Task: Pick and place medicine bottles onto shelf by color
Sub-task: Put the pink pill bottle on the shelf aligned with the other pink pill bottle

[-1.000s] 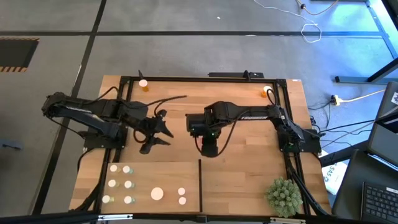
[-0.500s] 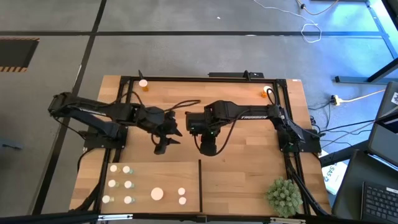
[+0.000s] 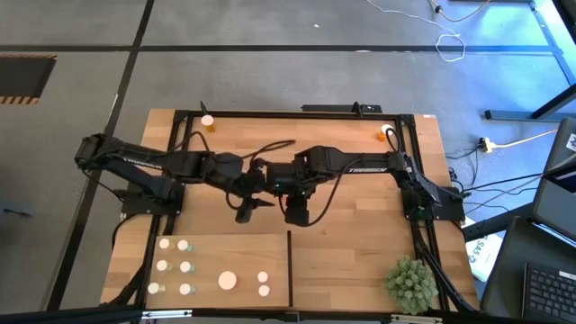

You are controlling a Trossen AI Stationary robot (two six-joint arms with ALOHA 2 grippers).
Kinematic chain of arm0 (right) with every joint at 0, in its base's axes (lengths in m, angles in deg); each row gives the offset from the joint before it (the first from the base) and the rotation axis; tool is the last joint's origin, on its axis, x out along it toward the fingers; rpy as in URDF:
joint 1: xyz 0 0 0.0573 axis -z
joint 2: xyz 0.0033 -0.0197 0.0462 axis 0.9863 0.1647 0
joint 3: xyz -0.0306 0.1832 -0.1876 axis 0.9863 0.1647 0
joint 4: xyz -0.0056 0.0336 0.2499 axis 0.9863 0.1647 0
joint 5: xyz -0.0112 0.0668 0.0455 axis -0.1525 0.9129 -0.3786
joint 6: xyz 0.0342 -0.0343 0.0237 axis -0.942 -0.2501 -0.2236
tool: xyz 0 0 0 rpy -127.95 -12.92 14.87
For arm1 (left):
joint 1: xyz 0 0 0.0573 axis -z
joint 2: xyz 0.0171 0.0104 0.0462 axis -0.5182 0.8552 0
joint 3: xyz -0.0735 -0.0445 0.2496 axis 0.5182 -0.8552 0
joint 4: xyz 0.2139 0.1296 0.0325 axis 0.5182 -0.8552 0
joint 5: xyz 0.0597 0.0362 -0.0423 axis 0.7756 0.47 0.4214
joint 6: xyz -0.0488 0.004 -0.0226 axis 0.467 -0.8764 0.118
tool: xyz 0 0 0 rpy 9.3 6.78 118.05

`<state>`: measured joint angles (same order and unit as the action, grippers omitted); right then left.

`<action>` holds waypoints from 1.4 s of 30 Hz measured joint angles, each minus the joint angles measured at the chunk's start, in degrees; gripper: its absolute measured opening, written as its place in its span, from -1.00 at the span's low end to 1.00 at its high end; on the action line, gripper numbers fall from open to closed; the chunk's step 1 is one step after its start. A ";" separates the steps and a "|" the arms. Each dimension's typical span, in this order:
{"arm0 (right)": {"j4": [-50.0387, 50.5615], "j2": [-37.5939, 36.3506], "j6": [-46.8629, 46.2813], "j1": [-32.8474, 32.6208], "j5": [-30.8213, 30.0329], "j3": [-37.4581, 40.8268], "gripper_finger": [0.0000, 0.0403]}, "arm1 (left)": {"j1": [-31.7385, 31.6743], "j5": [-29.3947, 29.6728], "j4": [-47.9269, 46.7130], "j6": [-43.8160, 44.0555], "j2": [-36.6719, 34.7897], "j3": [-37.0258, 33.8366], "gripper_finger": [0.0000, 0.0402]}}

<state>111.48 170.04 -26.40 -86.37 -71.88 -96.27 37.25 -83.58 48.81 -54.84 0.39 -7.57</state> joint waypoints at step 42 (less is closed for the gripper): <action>-3.48 0.21 1.29 -0.72 -0.50 -0.04 -0.49 | -7.90 -10.43 -18.12 -0.02 7.68 13.88 -0.26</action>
<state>108.00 170.25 -25.11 -87.09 -72.38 -96.32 29.35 -94.01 30.69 -54.85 8.07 6.31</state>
